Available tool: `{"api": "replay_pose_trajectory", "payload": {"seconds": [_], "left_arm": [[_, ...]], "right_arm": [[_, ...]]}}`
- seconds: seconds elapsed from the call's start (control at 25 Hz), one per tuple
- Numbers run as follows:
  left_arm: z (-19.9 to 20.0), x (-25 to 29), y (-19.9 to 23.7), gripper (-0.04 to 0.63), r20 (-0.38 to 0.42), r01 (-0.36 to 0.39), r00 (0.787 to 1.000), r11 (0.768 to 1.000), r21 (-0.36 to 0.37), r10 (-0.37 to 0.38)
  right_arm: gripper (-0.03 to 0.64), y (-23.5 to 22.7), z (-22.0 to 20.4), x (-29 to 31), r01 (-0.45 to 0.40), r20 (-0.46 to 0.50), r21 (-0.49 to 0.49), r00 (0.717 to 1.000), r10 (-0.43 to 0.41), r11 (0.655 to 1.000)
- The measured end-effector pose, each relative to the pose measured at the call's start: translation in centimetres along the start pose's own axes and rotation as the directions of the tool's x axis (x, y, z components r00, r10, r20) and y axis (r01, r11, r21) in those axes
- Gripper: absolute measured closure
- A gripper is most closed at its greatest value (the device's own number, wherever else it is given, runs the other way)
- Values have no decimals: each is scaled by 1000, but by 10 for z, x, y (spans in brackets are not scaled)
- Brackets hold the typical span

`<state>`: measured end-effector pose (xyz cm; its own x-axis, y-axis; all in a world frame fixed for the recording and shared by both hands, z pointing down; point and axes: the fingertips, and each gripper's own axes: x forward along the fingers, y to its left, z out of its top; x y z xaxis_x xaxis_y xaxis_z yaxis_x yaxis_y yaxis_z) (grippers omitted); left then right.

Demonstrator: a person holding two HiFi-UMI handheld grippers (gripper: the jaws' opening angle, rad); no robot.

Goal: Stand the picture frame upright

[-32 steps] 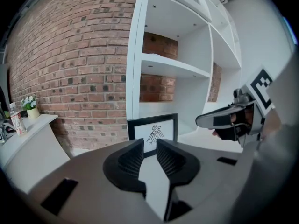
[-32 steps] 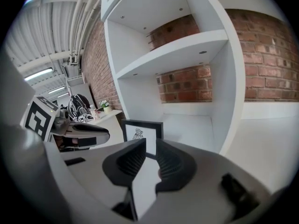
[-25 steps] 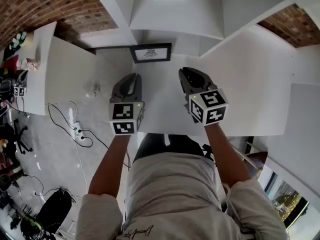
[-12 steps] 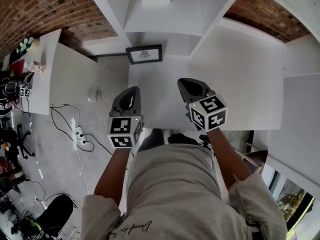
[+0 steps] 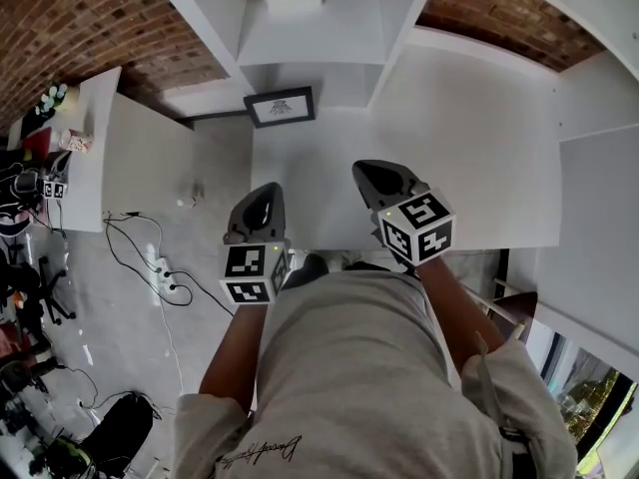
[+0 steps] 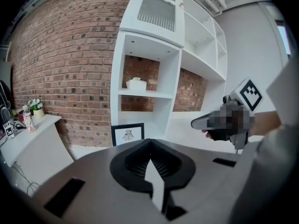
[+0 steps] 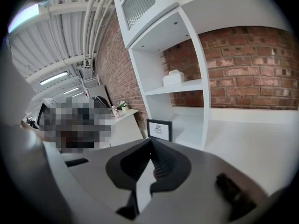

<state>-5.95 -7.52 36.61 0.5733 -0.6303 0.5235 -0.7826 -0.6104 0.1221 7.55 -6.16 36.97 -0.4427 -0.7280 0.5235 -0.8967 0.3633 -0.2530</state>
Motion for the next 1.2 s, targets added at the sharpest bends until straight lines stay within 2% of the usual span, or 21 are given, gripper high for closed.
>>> {"api": "replay_pose_trajectory", "payload": {"seconds": [0.68, 1.2], "left_arm": [[15, -4, -21, 580, 38, 7, 999, 1000, 14, -7], [2, -19, -36, 580, 16, 5, 1000, 1000, 9, -5]], "right_arm": [[589, 22, 7, -7, -67, 24, -29, 997, 67, 997], [589, 26, -7, -23, -80, 12, -22, 997, 80, 997]]}}
